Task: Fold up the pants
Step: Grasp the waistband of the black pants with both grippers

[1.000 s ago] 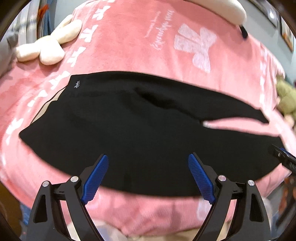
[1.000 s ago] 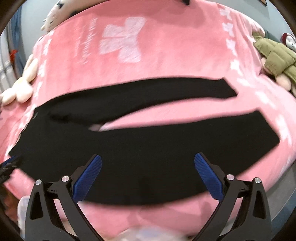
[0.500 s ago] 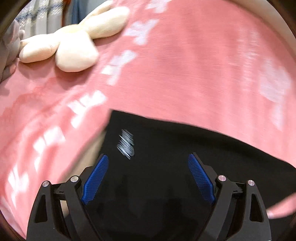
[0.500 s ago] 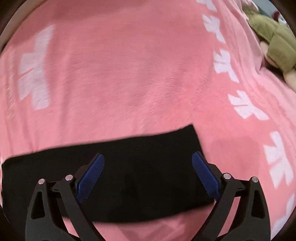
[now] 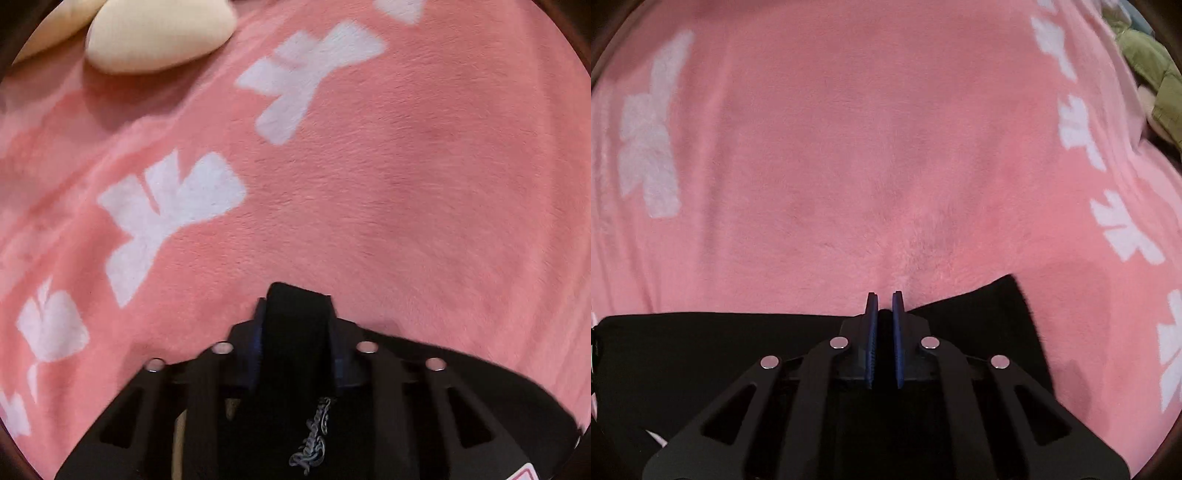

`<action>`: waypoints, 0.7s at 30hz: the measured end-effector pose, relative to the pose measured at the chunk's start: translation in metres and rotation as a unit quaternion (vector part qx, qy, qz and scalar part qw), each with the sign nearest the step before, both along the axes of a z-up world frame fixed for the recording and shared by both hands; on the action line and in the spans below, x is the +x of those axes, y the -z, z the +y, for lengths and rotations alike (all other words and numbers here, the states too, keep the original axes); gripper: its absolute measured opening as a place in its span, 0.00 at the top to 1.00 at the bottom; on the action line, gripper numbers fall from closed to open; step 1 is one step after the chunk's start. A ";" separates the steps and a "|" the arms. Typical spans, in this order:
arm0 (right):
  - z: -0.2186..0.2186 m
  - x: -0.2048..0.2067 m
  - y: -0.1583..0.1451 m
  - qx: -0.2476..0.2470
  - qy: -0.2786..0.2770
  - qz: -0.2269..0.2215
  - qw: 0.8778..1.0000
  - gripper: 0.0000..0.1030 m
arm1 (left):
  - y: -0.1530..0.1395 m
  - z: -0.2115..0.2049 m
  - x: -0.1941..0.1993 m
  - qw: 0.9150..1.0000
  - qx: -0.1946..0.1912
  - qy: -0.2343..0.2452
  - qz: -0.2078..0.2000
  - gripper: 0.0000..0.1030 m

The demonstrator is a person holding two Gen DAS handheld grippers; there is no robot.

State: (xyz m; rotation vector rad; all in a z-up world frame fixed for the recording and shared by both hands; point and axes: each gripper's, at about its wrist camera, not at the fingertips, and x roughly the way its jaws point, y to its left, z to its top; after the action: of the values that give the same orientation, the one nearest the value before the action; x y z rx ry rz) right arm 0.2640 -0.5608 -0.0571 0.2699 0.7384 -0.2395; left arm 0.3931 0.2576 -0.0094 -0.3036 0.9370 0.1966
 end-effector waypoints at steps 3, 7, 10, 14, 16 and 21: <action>0.014 -0.036 -0.026 0.002 -0.019 -0.050 0.999 0.95 | -0.033 -0.003 -0.038 0.998 -0.013 0.018 -0.053 0.90; 0.017 -0.090 -0.067 -0.007 -0.056 -0.107 0.993 1.00 | -0.088 -0.006 -0.127 0.991 -0.050 0.057 -0.106 0.91; 0.009 -0.144 -0.087 -0.012 -0.065 -0.143 0.987 1.00 | -0.113 -0.017 -0.178 0.989 -0.050 0.078 -0.119 0.91; -0.010 -0.200 -0.079 -0.018 -0.046 -0.112 0.993 1.00 | -0.109 -0.021 -0.259 0.990 -0.032 0.094 -0.102 0.90; -0.011 -0.221 -0.065 -0.008 -0.040 -0.094 0.995 1.00 | -0.089 -0.014 -0.282 0.992 -0.035 0.085 -0.084 0.90; 0.007 -0.246 -0.032 0.020 -0.040 -0.070 0.997 0.97 | -0.015 -0.012 -0.335 0.997 -0.061 0.038 -0.012 0.76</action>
State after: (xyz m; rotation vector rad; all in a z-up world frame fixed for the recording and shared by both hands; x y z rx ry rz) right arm 0.0180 -0.5535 -0.0253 0.2914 0.6144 -0.1279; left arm 0.0586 0.2455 0.0058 -0.3815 0.9363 0.0647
